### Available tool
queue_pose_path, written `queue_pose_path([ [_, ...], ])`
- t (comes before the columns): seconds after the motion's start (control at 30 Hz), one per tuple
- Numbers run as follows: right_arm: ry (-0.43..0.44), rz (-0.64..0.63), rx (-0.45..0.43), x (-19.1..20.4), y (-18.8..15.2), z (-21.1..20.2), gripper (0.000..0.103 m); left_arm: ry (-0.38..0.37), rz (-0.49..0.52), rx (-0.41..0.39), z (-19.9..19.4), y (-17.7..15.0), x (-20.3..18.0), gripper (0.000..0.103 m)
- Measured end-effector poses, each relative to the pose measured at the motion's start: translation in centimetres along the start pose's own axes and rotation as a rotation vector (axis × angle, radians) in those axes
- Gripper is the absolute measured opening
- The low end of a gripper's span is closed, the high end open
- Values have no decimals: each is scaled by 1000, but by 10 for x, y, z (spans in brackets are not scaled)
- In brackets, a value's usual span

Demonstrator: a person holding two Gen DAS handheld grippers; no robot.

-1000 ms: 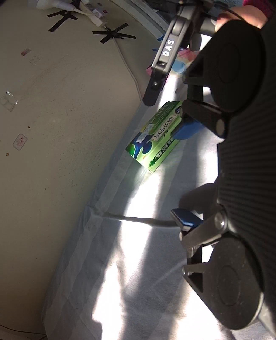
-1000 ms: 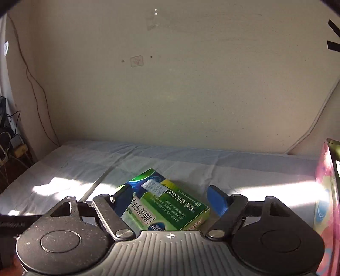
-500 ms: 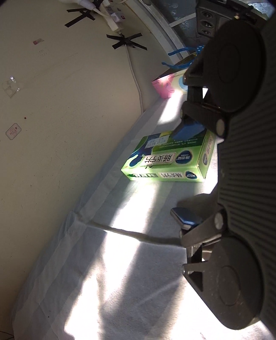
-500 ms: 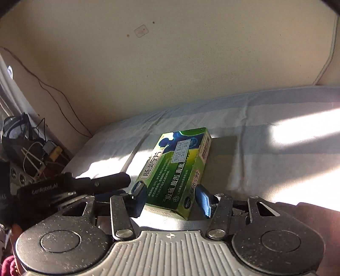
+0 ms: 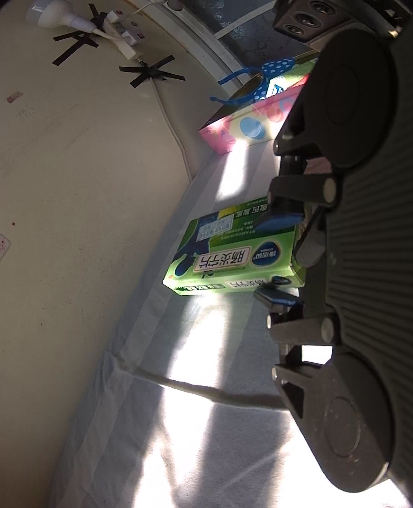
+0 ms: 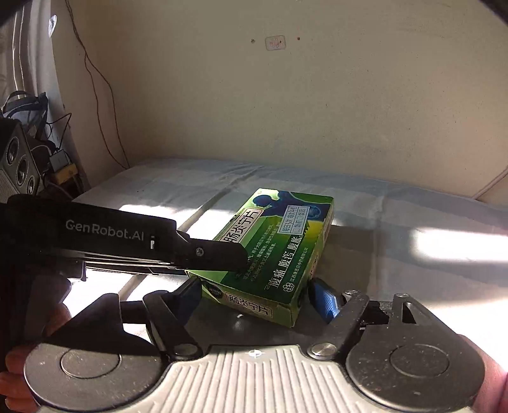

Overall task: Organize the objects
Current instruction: 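Carry the medicine box into the tin and open both grippers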

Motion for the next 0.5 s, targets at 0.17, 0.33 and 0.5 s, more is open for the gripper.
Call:
queue_pose_path([
  [0.17,-85,-116,-119,-7,25,-54,67,-84,107,-61,-16,10,-66,42],
  [0.33,-200,-114,-176,-61,40,-119,67,-212,183,-25,2,-3,-147,42],
  [0.5,-322,-64,-185,-137,40,-180,67,-319,252,46,40,-35,-235,42],
])
Point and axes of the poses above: each gripper's, at about its wrist camera, not at the fingertips, and z roughly the way its jaws point, x to its left, y to its top, the point moved 8 cm from there along z, roughly the way its jaws point, and after that the axes turned 12 degrees about -x, right-handed, at the moved point
